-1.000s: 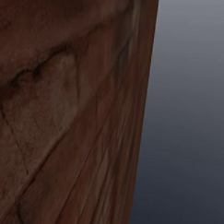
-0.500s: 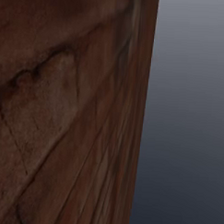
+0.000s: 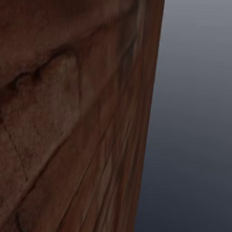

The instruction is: Retrieve the wine glasses from the counter and place one next to each plate.

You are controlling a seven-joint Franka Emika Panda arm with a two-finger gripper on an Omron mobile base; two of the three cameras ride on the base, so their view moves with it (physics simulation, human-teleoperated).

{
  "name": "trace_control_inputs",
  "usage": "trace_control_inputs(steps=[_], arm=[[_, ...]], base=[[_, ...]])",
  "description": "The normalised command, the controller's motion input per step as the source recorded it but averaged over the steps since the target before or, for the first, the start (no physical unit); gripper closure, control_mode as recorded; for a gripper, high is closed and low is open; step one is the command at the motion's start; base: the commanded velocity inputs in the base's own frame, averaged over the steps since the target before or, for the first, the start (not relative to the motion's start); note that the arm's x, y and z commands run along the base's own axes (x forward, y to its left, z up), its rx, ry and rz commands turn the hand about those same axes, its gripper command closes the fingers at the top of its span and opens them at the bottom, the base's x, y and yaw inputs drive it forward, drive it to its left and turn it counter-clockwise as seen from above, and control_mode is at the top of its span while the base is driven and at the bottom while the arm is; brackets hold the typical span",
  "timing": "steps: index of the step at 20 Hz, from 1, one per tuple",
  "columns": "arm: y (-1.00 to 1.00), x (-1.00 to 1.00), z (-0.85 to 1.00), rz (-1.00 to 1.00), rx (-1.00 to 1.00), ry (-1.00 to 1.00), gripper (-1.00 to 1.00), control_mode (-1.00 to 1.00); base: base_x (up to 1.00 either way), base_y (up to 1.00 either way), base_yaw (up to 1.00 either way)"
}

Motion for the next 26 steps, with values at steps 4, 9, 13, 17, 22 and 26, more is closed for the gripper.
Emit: trace_control_inputs(steps=[4, 9, 13, 17, 22, 26], arm=[[-0.10, 0.00, -0.21, -0.03, 0.23, 0.29, -1.00, -1.00], [-0.02, 0.00, -0.39, 0.12, 0.08, -0.23, -1.00, -1.00], [-0.01, 0.00, -0.44, 0.12, 0.00, -0.37, -1.00, -1.00], [0.00, 0.10, -0.27, 0.01, 0.00, -0.08, -1.00, -1.00], [0.00, 0.08, -0.26, 0.00, 0.00, -0.06, -1.00, -1.00], [0.00, 0.01, -0.28, -0.01, 0.01, -0.06, -1.00, -1.00]], base=[[0.00, 0.00, 0.00], [0.00, 0.00, 0.00], [0.00, 0.00, 0.00], [0.00, 0.00, 0.00], [0.00, 0.00, 0.00], [0.00, 0.00, 0.00]])
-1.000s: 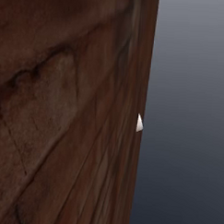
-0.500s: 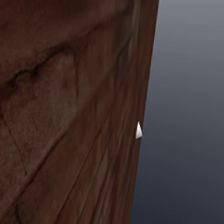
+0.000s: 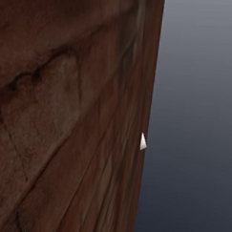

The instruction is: Retrieve the wine glasses from the counter and place one next to each plate.

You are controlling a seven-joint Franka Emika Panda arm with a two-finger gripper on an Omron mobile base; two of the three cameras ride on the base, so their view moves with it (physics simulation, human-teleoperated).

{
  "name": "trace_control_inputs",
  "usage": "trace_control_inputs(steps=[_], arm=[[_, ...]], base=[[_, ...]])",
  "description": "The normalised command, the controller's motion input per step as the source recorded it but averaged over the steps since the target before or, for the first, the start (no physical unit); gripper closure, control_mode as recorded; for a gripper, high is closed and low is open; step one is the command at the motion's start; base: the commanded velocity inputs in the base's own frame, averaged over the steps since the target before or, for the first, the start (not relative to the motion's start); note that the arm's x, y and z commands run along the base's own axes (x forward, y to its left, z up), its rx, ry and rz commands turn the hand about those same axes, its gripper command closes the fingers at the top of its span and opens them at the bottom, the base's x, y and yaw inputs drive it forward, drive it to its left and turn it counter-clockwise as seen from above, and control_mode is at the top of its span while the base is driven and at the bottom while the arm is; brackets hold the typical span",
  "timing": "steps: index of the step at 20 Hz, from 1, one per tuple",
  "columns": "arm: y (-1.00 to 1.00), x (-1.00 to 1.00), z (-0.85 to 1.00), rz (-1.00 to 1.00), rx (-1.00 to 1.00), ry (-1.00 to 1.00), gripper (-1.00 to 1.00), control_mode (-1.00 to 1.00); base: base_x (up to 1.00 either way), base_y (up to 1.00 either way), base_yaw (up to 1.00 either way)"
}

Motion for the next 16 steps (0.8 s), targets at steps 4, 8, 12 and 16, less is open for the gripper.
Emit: trace_control_inputs(steps=[4, 8, 12, 16], arm=[[0.36, 0.15, -0.39, 0.00, 0.04, 0.00, -1.00, -1.00], [0.39, 0.16, -0.31, 0.00, 0.02, 0.00, -1.00, -1.00], [-0.02, 0.27, -0.11, -0.02, 0.06, 0.03, -1.00, -1.00], [-0.19, 0.05, 0.00, -0.04, 0.05, 0.00, -1.00, -1.00]], base=[[0.00, 0.00, 0.00], [0.00, 0.00, 0.00], [0.00, 0.00, 0.00], [0.00, 0.00, 0.00]])
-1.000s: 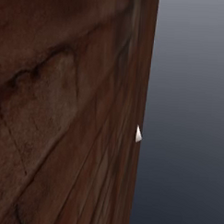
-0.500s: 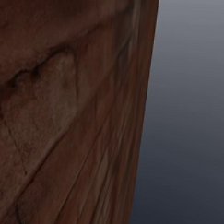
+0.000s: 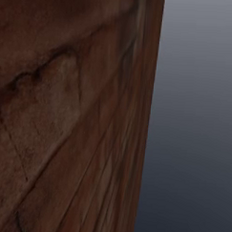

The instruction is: Retrieve the wine glasses from the counter and place one next to each plate.

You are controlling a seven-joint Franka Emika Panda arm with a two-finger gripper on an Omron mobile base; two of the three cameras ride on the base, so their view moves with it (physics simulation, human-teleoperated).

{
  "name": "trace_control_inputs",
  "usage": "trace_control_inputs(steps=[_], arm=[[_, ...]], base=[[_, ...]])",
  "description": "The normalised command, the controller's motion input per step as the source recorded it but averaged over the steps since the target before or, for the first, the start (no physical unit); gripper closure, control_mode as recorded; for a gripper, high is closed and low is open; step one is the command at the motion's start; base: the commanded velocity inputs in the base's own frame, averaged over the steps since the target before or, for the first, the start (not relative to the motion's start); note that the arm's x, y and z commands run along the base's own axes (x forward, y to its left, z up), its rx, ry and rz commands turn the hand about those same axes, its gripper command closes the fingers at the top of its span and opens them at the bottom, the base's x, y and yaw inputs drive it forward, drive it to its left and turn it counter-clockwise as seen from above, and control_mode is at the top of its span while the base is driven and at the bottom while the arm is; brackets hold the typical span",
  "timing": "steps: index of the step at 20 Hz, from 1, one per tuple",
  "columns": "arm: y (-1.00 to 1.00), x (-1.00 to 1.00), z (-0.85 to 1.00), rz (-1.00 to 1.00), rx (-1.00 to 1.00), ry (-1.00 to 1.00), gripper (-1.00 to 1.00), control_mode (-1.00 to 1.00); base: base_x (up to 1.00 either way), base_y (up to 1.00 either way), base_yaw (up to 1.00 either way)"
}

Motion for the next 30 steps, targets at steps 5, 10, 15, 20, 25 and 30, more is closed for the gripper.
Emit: trace_control_inputs(steps=[5, 10, 15, 20, 25, 30], arm=[[-0.07, 0.19, -0.01, -0.04, 0.04, 0.00, -1.00, -1.00], [-0.02, 0.04, -0.12, -0.04, 0.00, 0.00, -1.00, -1.00], [-0.03, 0.03, -0.25, -0.08, -0.06, 0.00, -1.00, -1.00], [0.00, 0.37, -0.33, -0.01, -0.02, -0.03, -1.00, -1.00], [0.00, 0.44, -0.42, 0.00, 0.00, 0.00, -1.00, -1.00], [-0.03, 0.18, -0.43, 0.00, 0.00, 0.00, -1.00, -1.00]], base=[[0.00, 0.00, 0.00], [0.00, 0.00, 0.00], [0.00, 0.00, 0.00], [0.00, 0.00, 0.00], [0.00, 0.00, 0.00], [0.00, 0.00, 0.00]])
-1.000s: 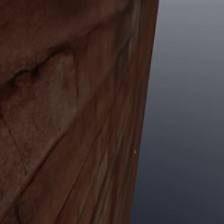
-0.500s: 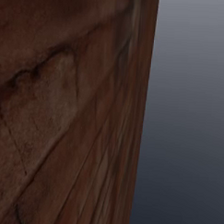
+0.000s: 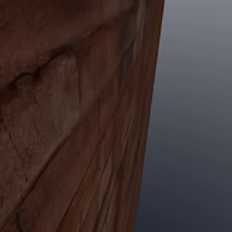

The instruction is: Retrieve the wine glasses from the counter and place one next to each plate.

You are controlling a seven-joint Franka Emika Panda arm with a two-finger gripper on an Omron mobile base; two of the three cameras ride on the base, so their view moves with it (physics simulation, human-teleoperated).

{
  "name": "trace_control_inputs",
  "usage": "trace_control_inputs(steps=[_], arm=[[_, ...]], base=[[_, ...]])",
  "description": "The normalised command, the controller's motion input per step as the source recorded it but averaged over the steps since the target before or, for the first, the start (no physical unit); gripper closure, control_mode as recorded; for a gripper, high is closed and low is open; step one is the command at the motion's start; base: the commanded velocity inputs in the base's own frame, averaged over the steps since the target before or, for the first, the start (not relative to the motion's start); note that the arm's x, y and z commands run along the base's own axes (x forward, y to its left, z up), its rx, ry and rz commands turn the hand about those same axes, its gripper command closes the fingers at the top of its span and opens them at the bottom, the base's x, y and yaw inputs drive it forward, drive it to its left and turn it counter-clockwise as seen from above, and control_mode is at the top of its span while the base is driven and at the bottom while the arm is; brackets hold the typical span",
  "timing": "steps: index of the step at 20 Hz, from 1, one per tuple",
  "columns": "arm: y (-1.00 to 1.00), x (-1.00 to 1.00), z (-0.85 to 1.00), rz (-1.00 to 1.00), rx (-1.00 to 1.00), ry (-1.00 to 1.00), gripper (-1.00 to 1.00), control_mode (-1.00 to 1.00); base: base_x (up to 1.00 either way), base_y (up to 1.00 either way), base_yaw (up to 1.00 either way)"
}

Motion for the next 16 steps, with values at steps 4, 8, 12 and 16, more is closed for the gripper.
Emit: trace_control_inputs(steps=[4, 8, 12, 16], arm=[[0.00, 0.23, -0.37, 0.00, 0.01, 0.00, -1.00, -1.00], [0.00, 0.18, -0.11, 0.00, 0.05, 0.00, -1.00, -1.00], [0.00, 0.16, -0.21, 0.00, 0.07, 0.00, -1.00, -1.00], [0.07, 0.29, -0.30, -0.01, 0.04, 0.02, -1.00, -1.00]], base=[[0.00, 0.00, 0.00], [0.00, 0.00, 0.00], [0.00, 0.00, 0.00], [0.00, 0.00, 0.00]])
